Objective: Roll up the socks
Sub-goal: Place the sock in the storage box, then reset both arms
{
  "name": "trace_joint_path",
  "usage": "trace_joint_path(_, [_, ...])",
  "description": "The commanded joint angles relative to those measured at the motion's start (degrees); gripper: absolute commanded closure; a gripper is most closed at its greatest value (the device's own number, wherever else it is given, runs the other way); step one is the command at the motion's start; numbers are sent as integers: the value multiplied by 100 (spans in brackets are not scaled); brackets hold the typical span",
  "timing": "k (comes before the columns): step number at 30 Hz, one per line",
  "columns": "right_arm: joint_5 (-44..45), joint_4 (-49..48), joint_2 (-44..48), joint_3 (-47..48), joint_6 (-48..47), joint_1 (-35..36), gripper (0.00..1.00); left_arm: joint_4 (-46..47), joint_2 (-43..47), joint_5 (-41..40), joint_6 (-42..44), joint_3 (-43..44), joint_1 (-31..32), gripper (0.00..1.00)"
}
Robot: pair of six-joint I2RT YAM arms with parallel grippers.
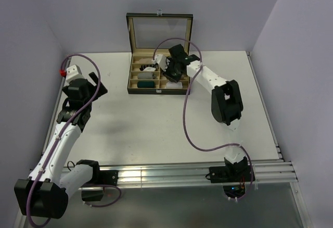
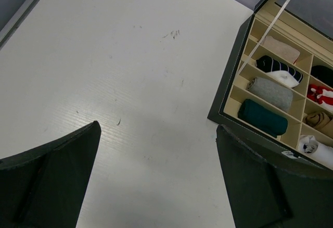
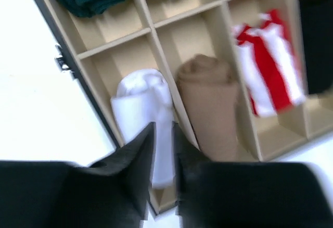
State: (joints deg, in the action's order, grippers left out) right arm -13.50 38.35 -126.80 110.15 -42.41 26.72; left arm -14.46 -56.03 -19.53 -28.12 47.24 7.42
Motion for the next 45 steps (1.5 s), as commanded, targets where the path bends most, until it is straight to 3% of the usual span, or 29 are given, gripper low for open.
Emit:
trace_joint_path(1, [57, -511, 1174, -72, 505, -114, 66, 145, 241, -16, 78, -5, -30, 1])
trace_joint_path(2, [136, -591, 1463, -125, 767, -149, 58, 136, 311, -42, 70, -5, -30, 1])
trace_joint_path(5, [653, -846, 2078, -362, 1285, -272, 48, -4, 505, -86, 26, 48, -30, 1])
trace_joint_path(10, [1901, -1101, 3081, -906, 2244, -501, 46, -408, 900, -191, 87, 573, 57, 0])
trace_joint_path(14, [2972, -1268, 4457, -1565, 3315, -790, 41, -987, 1182, -490, 315, 1172, 189, 1])
trace_joint_path(18, [3800, -1663, 5848, -2802, 4003, -888, 16, -1453, 1472, -692, 474, 1909, 321, 0])
trace_joint_path(25, [5039, -1330, 7958, -3780, 4900, -897, 15, -2139, 2025, -1175, 728, 2614, 479, 0])
trace_joint_path(26, [4998, -1365, 8413, -4034, 4909, -905, 12, -2166, 2095, -1176, 764, 2641, 497, 1])
trace_joint_path(27, [4753, -1400, 8835, -4149, 4935, -897, 0, -2184, 2244, -1193, 808, 2667, 523, 0])
trace_joint_path(31, [4260, -1462, 9698, -4712, 4944, -897, 0, -2280, 2526, -1438, 843, 2702, 567, 1])
trace_joint_path(37, [4197, -1822, 10683, -5477, 4795, -888, 0, -2272, 2956, -1905, 685, 2395, 629, 1])
trace_joint_path(45, [4013, -2261, 11142, -5943, 4602, -888, 0, -1947, 3283, -1844, 413, 1771, 638, 1])
